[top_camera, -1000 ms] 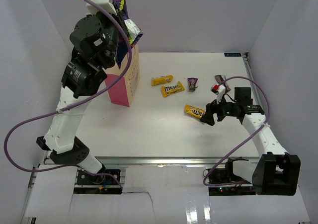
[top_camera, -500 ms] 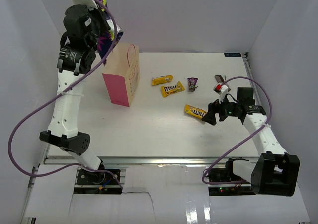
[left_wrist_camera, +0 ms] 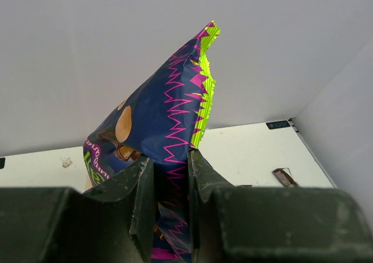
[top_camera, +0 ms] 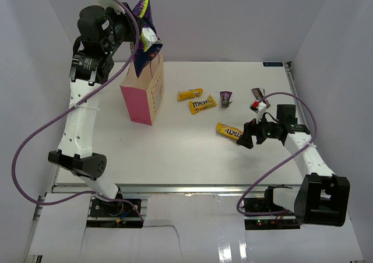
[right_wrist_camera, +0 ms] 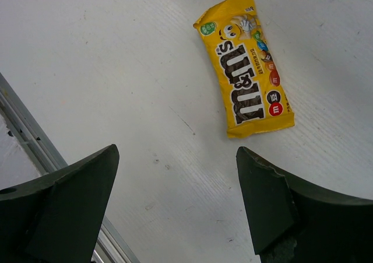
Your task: Place the snacks into the paper bag
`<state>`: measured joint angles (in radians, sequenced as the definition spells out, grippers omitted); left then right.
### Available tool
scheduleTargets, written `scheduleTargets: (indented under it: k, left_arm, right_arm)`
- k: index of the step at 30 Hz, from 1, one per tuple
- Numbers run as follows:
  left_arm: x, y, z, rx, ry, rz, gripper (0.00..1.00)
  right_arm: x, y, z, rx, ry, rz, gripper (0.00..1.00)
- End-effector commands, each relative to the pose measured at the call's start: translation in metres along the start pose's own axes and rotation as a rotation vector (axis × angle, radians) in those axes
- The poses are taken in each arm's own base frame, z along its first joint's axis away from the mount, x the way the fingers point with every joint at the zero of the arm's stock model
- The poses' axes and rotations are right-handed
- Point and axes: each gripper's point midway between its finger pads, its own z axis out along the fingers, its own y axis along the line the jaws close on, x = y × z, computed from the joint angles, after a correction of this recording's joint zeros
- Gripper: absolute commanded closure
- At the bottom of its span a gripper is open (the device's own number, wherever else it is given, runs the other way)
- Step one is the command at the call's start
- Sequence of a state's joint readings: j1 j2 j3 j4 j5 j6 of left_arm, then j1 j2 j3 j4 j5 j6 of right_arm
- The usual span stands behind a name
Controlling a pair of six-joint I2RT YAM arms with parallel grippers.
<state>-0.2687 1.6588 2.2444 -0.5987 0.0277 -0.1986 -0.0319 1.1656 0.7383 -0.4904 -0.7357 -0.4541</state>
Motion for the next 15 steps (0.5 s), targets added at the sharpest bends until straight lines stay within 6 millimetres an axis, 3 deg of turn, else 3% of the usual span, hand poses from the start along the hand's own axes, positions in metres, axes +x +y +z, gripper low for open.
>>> scheduleTargets:
  k: [1, 8, 15]
  left_arm:
    - [-0.103, -0.030, -0.056, 0.112, -0.310, 0.035, 1.00]
    - [-0.079, -0.040, -0.046, 0.183, -0.243, 0.029, 1.00]
    - [-0.044, -0.024, -0.029, 0.146, -0.164, 0.030, 1.00]
  right_arm:
    - [-0.004, -0.005, 0.002, -0.001, -0.016, -0.024, 0.13]
    - [-0.007, -0.007, 0.002, 0.005, -0.016, -0.025, 0.13]
    - [-0.007, -0.008, -0.001, 0.016, -0.022, -0.023, 0.13]
